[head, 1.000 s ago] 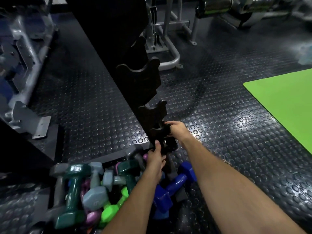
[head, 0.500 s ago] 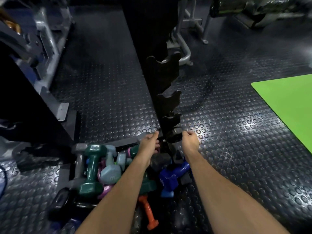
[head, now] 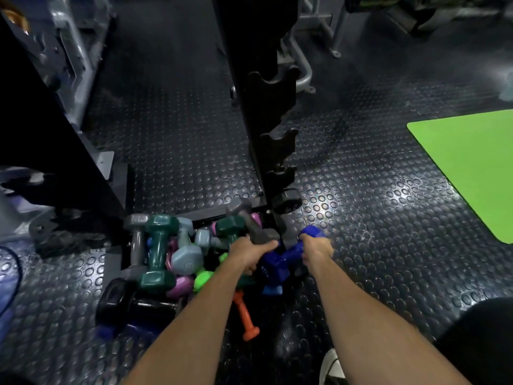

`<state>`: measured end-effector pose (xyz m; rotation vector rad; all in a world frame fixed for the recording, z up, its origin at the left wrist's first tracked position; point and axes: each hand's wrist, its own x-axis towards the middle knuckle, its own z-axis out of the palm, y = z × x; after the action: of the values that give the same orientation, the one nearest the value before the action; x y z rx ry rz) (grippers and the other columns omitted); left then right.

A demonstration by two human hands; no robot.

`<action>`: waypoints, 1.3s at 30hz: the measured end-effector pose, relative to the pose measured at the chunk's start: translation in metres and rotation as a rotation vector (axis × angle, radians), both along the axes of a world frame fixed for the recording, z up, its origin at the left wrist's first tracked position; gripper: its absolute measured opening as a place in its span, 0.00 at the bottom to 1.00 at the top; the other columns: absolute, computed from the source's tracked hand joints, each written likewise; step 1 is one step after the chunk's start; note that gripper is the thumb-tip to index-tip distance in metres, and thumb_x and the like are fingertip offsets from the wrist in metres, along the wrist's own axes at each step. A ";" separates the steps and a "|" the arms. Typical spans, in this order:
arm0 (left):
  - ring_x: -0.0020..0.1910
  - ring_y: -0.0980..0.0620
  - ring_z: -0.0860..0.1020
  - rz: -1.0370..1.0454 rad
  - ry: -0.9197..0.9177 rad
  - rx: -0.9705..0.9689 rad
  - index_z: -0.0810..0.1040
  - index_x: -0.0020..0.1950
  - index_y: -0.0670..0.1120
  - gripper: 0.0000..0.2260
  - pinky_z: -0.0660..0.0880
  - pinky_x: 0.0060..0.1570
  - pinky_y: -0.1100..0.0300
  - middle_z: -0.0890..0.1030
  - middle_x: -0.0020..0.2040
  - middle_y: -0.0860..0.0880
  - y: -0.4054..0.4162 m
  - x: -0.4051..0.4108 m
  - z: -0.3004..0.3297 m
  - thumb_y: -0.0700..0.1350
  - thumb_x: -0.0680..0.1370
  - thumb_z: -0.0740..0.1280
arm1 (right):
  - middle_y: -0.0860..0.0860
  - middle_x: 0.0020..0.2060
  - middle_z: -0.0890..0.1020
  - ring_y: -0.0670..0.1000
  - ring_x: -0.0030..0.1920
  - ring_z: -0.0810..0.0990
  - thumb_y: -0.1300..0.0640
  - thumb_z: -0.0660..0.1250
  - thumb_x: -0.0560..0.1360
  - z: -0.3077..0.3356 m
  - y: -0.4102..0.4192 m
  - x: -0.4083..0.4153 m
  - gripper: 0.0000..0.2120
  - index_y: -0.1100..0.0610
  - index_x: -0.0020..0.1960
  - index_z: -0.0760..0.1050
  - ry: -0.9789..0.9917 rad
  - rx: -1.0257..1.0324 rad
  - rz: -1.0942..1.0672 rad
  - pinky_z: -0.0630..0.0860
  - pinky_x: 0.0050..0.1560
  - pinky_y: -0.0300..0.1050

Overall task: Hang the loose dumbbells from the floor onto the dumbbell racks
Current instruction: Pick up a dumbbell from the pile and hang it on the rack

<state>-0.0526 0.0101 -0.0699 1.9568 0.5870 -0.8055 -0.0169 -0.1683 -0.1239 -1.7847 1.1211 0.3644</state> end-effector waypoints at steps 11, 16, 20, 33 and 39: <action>0.60 0.46 0.78 -0.379 -0.025 0.504 0.79 0.62 0.50 0.43 0.77 0.59 0.54 0.83 0.59 0.49 -0.047 -0.027 -0.030 0.75 0.55 0.76 | 0.60 0.42 0.79 0.58 0.37 0.79 0.57 0.76 0.72 -0.035 0.006 -0.008 0.13 0.59 0.45 0.72 0.061 0.372 -0.168 0.78 0.35 0.51; 0.63 0.46 0.74 -0.345 -0.085 0.649 0.73 0.66 0.46 0.42 0.70 0.63 0.52 0.80 0.61 0.49 -0.064 -0.031 -0.044 0.71 0.62 0.76 | 0.60 0.41 0.80 0.56 0.35 0.80 0.63 0.75 0.73 -0.045 0.009 -0.003 0.10 0.60 0.44 0.74 0.019 0.399 -0.186 0.75 0.31 0.46; 0.60 0.47 0.78 -0.197 -0.093 0.629 0.74 0.61 0.47 0.38 0.71 0.60 0.54 0.83 0.57 0.49 -0.064 -0.033 -0.044 0.68 0.61 0.76 | 0.62 0.44 0.82 0.59 0.40 0.83 0.63 0.77 0.70 -0.057 0.004 -0.004 0.11 0.61 0.46 0.75 0.012 0.406 -0.172 0.82 0.38 0.55; 0.46 0.54 0.84 -0.100 0.027 0.078 0.83 0.54 0.49 0.37 0.80 0.46 0.61 0.85 0.48 0.53 -0.080 -0.014 -0.036 0.68 0.52 0.77 | 0.55 0.28 0.77 0.53 0.28 0.77 0.61 0.77 0.65 -0.038 -0.033 -0.017 0.12 0.61 0.41 0.74 -0.161 0.345 -0.136 0.76 0.29 0.44; 0.31 0.53 0.80 0.063 -0.091 -0.195 0.84 0.38 0.50 0.21 0.74 0.35 0.59 0.83 0.31 0.54 -0.097 -0.011 -0.034 0.64 0.57 0.79 | 0.56 0.33 0.77 0.52 0.31 0.76 0.54 0.78 0.63 -0.007 -0.048 0.004 0.17 0.59 0.43 0.74 -0.325 0.274 -0.043 0.76 0.36 0.49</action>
<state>-0.0637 -0.0874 -0.1043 1.7782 0.4951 -0.7034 -0.0129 -0.2160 -0.1312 -1.5103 0.8353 0.1827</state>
